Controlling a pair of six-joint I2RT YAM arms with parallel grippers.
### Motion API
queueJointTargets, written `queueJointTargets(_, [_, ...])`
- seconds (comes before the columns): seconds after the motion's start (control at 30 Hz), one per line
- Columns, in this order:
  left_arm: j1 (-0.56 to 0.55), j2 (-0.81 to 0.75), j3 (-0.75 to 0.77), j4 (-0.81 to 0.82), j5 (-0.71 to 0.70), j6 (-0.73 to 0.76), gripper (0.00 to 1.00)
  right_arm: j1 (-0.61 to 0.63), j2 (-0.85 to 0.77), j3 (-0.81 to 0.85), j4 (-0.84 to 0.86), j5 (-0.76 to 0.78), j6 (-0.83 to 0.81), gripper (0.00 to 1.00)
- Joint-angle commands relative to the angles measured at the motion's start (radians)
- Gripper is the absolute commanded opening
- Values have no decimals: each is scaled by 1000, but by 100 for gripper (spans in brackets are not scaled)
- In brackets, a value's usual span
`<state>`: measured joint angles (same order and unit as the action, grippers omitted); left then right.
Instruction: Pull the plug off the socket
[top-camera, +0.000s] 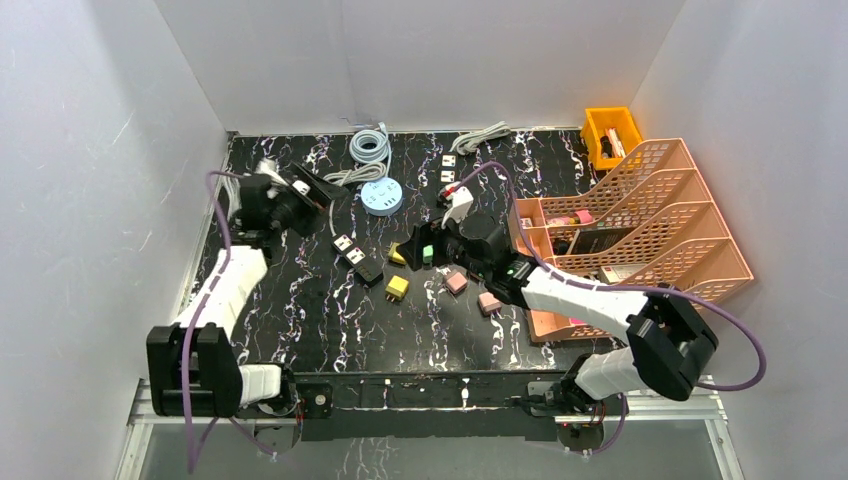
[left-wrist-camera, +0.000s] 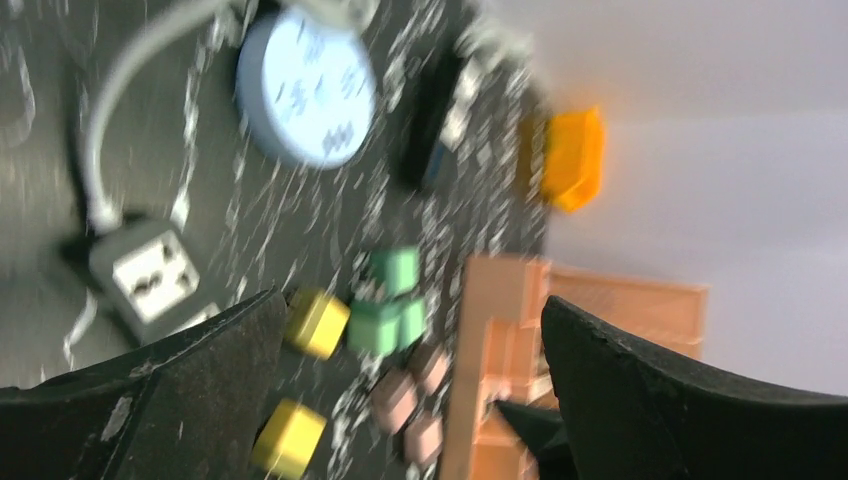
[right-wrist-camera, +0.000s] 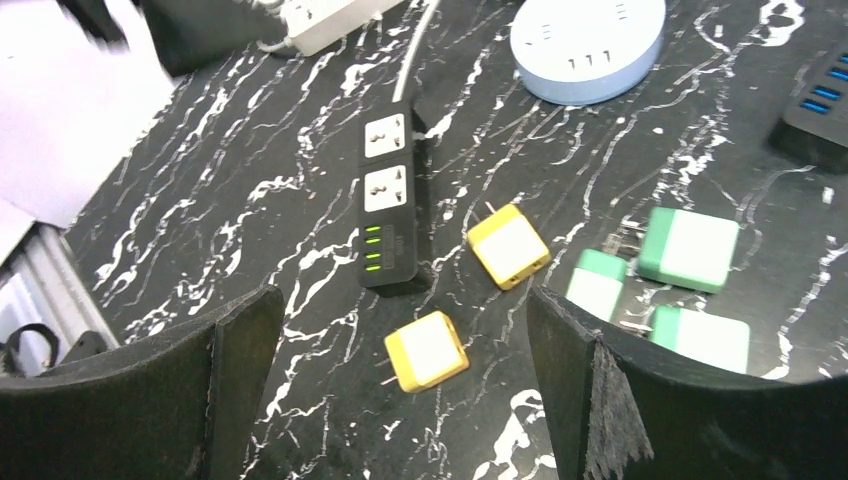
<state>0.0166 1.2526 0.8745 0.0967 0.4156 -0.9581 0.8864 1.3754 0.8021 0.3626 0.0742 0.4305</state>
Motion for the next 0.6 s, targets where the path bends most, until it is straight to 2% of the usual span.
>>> queueJointTargets(0.0, [-180, 49, -74, -301, -75, 124, 98, 2, -57, -32, -27, 108, -36, 98])
queueJointTargets(0.1, [-283, 67, -127, -389, -226, 156, 98, 2, -95, -58, -26, 136, -41, 98])
queueJointTargets(0.27, [-329, 140, -138, -409, -307, 170, 98, 1, -130, -90, -36, 152, -54, 98])
queueJointTargets(0.4, [-346, 255, -35, -441, -353, 158, 98, 1, -137, -111, -53, 156, -63, 98])
queueJointTargets(0.57, [-397, 427, 177, -598, -473, 100, 98, 0, -167, -152, -58, 166, -67, 98])
